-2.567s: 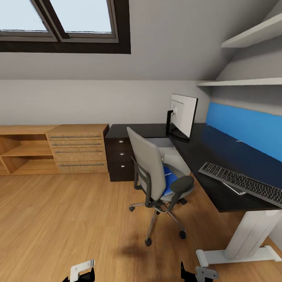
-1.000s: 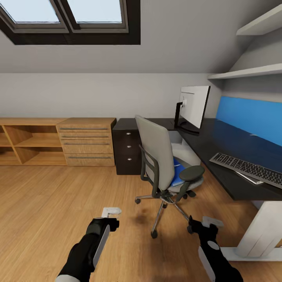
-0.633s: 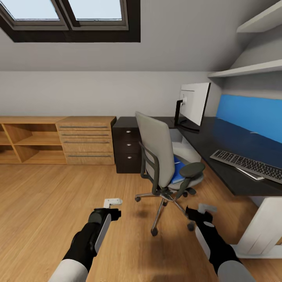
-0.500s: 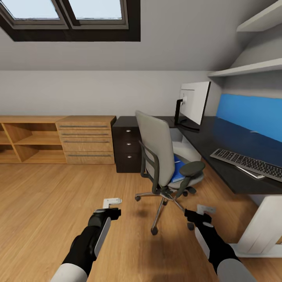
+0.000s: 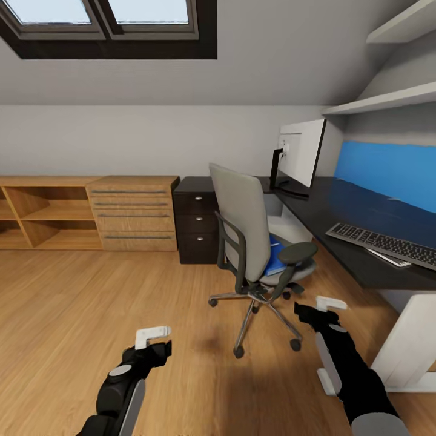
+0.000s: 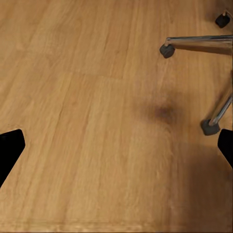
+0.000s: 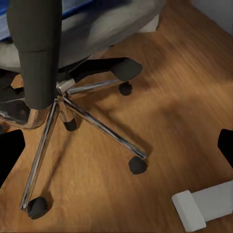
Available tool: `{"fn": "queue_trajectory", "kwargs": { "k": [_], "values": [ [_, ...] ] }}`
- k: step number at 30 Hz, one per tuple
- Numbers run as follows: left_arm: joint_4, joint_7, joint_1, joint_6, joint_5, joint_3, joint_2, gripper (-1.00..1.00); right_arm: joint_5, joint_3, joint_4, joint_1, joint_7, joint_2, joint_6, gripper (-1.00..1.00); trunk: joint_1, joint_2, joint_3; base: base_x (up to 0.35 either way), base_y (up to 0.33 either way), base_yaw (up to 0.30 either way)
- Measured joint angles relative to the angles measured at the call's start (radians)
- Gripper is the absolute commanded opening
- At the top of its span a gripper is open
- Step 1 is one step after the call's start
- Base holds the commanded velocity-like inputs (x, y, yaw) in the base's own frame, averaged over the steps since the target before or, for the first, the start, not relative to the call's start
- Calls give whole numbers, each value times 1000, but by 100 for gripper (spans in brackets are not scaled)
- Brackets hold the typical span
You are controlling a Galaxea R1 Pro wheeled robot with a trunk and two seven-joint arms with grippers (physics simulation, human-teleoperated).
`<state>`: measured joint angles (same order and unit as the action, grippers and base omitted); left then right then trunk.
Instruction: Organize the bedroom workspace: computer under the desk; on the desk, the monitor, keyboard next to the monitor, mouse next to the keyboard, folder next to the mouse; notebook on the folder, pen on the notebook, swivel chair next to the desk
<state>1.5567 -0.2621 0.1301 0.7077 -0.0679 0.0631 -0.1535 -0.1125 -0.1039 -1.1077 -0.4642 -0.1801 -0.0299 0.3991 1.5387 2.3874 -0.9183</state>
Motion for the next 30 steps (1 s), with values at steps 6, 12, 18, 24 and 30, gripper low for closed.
{"fn": "queue_trajectory", "kwargs": {
  "k": [6, 12, 18, 24, 30],
  "values": [
    [22, 0, -20, 32, 0, 1, 0, 100, -75, 1, -168, 108, 1, 3, 46, 100, 23, 42, -19, 0, 0, 0],
    [24, -2, -22, 34, 1, 0, 0, 100, -127, 0, -181, 117, -1, 4, 45, 100, 46, 84, -38, 0, 0, 0],
    [24, -6, -22, 34, 1, -1, 0, 100, -136, 0, -180, 118, -1, 3, 44, 100, 62, 113, -58, 0, 0, 0],
    [-26, -6, -23, 30, 6, 35, 2, 100, -137, 0, -162, 118, -2, 2, 5, 100, 63, 113, -66, 9, -50, 0],
    [-32, -6, -23, 28, 6, 48, 3, 100, -136, 0, -151, 118, -2, 1, -22, 100, 63, 113, -66, 81, -267, 0]
  ]
}}
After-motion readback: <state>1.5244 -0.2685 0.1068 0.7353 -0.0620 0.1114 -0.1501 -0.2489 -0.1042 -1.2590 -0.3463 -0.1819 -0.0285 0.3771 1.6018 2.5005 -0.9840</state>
